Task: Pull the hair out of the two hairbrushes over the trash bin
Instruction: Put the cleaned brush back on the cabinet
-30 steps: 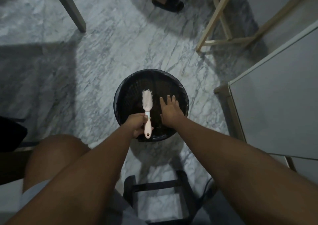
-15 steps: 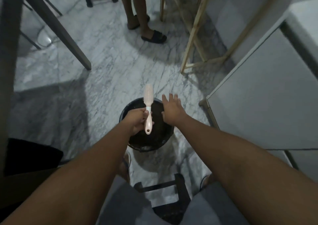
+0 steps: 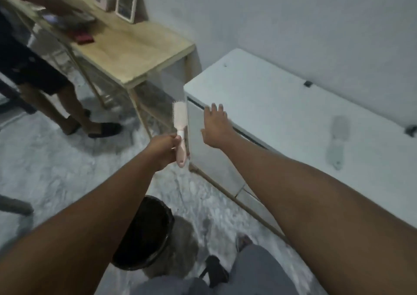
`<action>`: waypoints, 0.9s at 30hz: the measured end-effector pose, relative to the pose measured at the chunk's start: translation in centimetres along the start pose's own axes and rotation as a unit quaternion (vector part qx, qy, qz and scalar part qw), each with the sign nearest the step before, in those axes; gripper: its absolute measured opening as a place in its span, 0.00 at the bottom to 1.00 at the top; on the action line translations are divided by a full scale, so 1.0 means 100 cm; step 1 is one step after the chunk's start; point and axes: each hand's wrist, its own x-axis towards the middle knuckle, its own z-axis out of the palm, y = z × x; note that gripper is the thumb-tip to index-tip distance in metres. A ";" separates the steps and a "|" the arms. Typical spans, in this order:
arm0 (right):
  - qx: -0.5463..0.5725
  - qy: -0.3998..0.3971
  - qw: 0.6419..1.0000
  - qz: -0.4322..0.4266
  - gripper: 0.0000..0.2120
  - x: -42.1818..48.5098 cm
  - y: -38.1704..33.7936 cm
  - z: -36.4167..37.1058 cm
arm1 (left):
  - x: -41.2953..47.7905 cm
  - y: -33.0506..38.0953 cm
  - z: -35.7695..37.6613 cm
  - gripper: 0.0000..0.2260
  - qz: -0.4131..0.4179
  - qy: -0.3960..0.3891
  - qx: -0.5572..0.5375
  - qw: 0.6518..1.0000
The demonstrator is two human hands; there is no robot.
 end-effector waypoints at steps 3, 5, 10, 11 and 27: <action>0.000 0.017 0.996 0.084 0.35 -0.023 0.066 -0.029 | 0.006 0.024 0.057 0.08 -0.002 -0.074 0.044 0.996; 0.002 0.022 0.990 0.138 0.36 -0.043 0.105 -0.043 | 0.009 0.033 0.096 0.10 -0.007 -0.115 0.064 0.991; -0.001 0.036 0.969 0.246 0.36 -0.091 0.187 -0.067 | 0.001 0.036 0.198 0.07 -0.026 -0.203 0.126 0.971; -0.002 0.038 0.964 0.262 0.36 -0.100 0.200 -0.070 | 0.000 0.035 0.217 0.05 -0.029 -0.214 0.131 0.968; 0.017 0.040 0.937 0.347 0.36 -0.130 0.325 -0.073 | 0.029 -0.003 0.401 0.03 0.010 -0.164 0.346 0.924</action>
